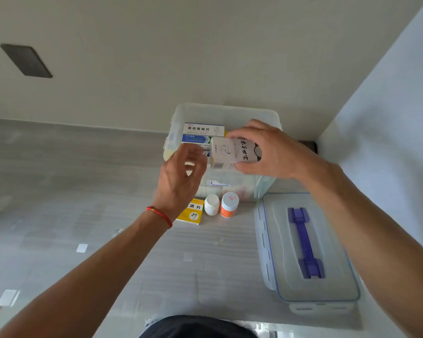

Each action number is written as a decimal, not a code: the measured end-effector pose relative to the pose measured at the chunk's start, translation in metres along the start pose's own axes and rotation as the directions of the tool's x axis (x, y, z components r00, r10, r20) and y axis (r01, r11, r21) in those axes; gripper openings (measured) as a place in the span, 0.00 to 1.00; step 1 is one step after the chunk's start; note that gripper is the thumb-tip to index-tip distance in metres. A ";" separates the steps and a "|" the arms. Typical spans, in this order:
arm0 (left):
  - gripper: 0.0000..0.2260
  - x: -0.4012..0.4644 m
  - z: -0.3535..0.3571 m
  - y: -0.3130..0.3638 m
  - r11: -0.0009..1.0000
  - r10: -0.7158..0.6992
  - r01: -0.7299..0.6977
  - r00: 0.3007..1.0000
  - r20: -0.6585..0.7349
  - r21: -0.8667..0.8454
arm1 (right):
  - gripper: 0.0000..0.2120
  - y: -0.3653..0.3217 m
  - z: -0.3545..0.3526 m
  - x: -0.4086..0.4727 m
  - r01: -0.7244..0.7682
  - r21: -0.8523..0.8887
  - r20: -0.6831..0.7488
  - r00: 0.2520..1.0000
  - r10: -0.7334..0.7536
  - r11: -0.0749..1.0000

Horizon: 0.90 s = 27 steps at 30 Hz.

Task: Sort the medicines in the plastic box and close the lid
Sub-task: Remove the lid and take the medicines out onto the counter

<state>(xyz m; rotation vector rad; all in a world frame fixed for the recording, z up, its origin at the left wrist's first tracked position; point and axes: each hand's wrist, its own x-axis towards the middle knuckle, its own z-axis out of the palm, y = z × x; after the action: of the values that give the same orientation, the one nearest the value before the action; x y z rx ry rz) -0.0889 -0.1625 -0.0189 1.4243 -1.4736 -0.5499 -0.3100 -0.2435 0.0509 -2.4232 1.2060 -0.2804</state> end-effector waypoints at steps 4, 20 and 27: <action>0.06 -0.028 -0.006 -0.015 1.000 -0.016 0.017 0.998 0.065 -0.012 | 0.32 -0.006 0.053 -0.055 0.014 -0.157 0.085 0.996 -0.001 0.987; 0.05 -0.081 -0.013 -0.091 0.968 -0.204 0.171 0.963 0.176 0.182 | 0.23 0.006 0.264 -0.094 -0.167 -0.325 -0.045 0.986 0.161 0.931; 0.04 -0.023 -0.024 -0.043 0.938 0.168 -0.146 0.985 -0.042 0.313 | 0.06 -0.024 0.207 -0.066 -0.008 -0.277 -0.364 0.926 -0.097 0.961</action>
<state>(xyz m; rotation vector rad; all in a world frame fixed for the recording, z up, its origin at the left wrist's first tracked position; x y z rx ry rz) -0.0513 -0.1431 -0.0532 1.5292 -1.6536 -0.1721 -0.2591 -0.1210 -0.1233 -2.7234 1.4313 -0.6567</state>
